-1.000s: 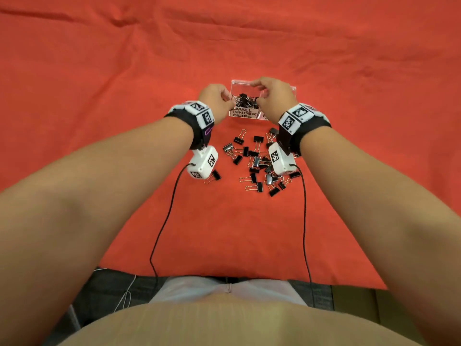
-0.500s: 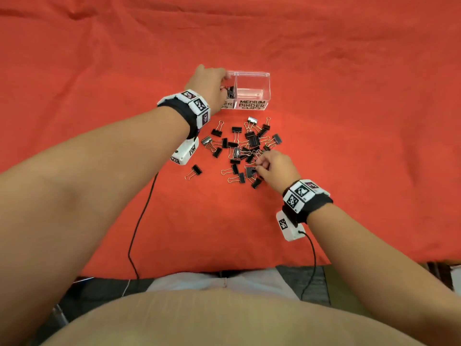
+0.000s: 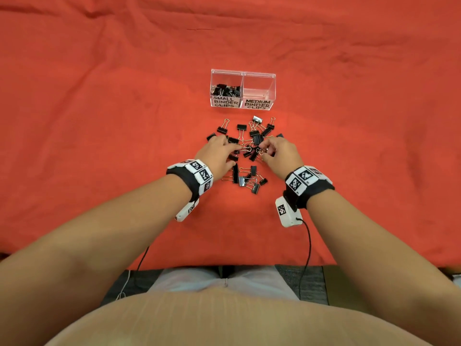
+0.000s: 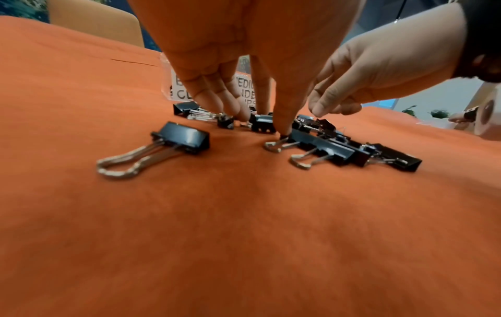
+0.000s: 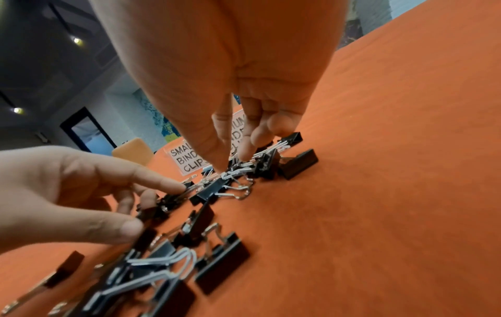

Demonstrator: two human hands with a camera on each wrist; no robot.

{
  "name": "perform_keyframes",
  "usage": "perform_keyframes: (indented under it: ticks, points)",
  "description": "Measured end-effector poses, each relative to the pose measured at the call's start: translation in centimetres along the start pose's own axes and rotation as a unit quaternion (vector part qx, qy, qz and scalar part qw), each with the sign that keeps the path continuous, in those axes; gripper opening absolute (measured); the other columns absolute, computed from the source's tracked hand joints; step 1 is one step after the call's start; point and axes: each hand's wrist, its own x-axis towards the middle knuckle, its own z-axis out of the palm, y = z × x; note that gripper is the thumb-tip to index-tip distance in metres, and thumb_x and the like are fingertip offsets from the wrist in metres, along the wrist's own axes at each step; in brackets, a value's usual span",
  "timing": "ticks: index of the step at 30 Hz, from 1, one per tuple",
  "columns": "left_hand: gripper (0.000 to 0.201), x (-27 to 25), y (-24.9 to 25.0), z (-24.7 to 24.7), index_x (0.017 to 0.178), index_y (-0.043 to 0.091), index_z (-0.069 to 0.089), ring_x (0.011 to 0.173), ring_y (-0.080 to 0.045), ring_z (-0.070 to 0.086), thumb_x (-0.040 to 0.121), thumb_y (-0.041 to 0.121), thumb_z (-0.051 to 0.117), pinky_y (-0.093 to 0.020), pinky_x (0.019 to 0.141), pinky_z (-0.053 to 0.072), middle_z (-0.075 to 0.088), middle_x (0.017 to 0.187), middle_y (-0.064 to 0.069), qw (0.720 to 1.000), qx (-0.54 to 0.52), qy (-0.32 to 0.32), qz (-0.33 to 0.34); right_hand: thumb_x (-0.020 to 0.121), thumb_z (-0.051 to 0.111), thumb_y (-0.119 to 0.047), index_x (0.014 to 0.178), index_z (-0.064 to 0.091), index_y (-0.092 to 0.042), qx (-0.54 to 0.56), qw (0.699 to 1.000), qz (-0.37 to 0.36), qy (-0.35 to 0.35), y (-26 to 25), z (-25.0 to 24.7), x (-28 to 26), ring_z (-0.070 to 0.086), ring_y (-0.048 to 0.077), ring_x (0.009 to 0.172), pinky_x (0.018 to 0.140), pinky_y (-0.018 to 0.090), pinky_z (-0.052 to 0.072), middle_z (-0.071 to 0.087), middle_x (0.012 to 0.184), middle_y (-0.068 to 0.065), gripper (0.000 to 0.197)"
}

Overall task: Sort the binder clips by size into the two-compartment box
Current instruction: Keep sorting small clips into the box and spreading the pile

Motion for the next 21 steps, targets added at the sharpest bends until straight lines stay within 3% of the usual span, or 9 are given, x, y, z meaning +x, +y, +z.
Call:
perform_keyframes:
  ticks: [4, 8, 12, 16, 21]
  points:
    - [0.058, -0.9, -1.1, -0.6, 0.135, 0.026, 0.047, 0.112, -0.022, 0.042, 0.083, 0.038, 0.068, -0.034, 0.093, 0.044, 0.047, 0.112, -0.004, 0.999, -0.002, -0.008, -0.033, 0.082, 0.062, -0.016, 0.115, 0.061, -0.022, -0.041, 0.999, 0.006, -0.009, -0.1, 0.2, 1.0, 0.047, 0.015, 0.084, 0.078, 0.031, 0.044, 0.047, 0.091, -0.001, 0.033]
    - [0.069, -1.4, -1.5, -1.0, 0.133, 0.025, 0.048, 0.115, -0.022, 0.042, 0.073, 0.043, 0.075, -0.037, 0.099, 0.042, 0.046, 0.116, -0.004, 0.999, -0.025, -0.009, -0.043, 0.081, 0.061, -0.017, 0.118, 0.058, -0.018, -0.038, 0.999, 0.022, 0.017, 0.2, 0.2, 1.2, 0.049, 0.016, 0.085, 0.080, 0.036, 0.049, 0.049, 0.089, -0.002, 0.037]
    - [0.053, -1.0, -0.4, -0.7, 0.124, 0.022, 0.054, 0.117, -0.021, 0.042, 0.077, 0.042, 0.070, -0.038, 0.098, 0.044, 0.048, 0.116, -0.004, 0.997, -0.049, 0.010, -0.051, 0.085, 0.059, -0.020, 0.113, 0.060, -0.018, -0.064, 0.998, -0.011, 0.009, -0.5, 0.8, 1.2, 0.052, 0.021, 0.098, 0.081, 0.037, 0.048, 0.053, 0.097, 0.005, 0.028]
    - [0.030, 0.2, 1.7, 0.0, 0.113, 0.017, 0.059, 0.115, -0.022, 0.045, 0.086, 0.029, 0.062, -0.039, 0.095, 0.045, 0.051, 0.112, -0.005, 0.997, -0.053, 0.033, -0.036, 0.086, 0.058, -0.022, 0.112, 0.062, -0.018, -0.080, 0.996, -0.026, 0.004, -1.3, 1.8, 1.3, 0.047, 0.022, 0.112, 0.085, 0.039, 0.049, 0.053, 0.110, 0.008, 0.027]
    - [0.030, 1.9, 3.6, 0.9, 0.117, 0.006, 0.054, 0.116, -0.030, 0.047, 0.089, 0.016, 0.055, -0.039, 0.095, 0.043, 0.051, 0.117, -0.013, 0.998, -0.039, 0.021, -0.038, 0.081, 0.054, -0.011, 0.101, 0.064, -0.011, -0.122, 0.990, -0.065, -0.016, -2.3, 2.1, 1.5, 0.048, 0.028, 0.106, 0.082, 0.044, 0.050, 0.052, 0.103, 0.012, 0.023]
